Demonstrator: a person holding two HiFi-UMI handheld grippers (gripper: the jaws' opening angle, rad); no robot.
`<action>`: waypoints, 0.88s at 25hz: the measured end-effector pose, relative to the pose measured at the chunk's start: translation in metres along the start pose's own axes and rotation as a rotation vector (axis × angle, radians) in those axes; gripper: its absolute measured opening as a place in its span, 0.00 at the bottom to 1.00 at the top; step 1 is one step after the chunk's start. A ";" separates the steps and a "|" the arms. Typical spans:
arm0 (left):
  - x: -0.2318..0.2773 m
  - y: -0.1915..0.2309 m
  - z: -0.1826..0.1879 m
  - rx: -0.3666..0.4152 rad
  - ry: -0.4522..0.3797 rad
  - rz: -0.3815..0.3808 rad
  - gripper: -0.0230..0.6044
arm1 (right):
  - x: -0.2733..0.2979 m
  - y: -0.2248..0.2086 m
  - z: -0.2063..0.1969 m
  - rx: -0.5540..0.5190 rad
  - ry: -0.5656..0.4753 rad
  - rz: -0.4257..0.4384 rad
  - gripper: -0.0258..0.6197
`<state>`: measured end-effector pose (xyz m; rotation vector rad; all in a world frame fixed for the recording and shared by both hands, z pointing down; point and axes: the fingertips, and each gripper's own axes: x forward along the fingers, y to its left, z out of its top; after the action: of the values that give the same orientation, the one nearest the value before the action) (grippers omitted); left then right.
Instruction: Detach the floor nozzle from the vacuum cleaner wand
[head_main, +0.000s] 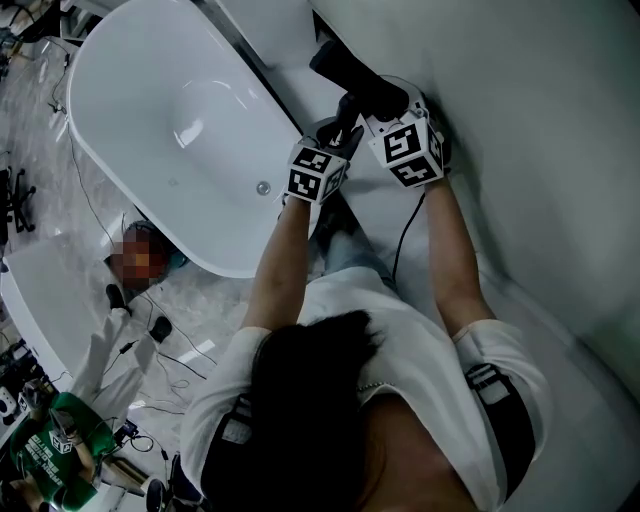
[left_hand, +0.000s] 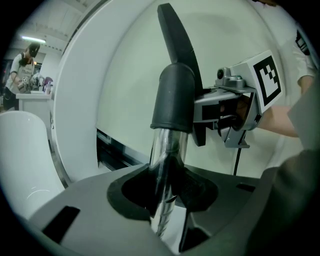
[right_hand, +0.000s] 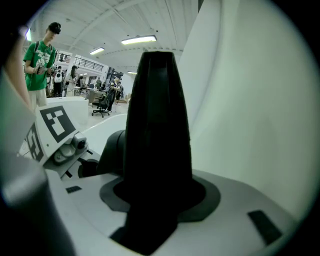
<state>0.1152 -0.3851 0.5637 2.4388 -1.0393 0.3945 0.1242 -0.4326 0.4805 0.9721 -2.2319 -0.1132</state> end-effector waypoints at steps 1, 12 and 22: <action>0.000 -0.001 0.000 0.005 0.001 0.001 0.25 | 0.000 0.000 0.000 -0.007 0.003 0.005 0.37; 0.001 0.001 0.003 -0.020 -0.013 0.008 0.25 | -0.001 -0.003 0.005 -0.050 0.041 -0.001 0.37; -0.001 0.004 0.006 -0.051 -0.015 0.033 0.26 | -0.007 -0.007 0.009 -0.038 0.056 -0.078 0.37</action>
<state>0.1119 -0.3897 0.5593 2.3854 -1.0837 0.3571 0.1262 -0.4345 0.4671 1.0292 -2.1335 -0.1611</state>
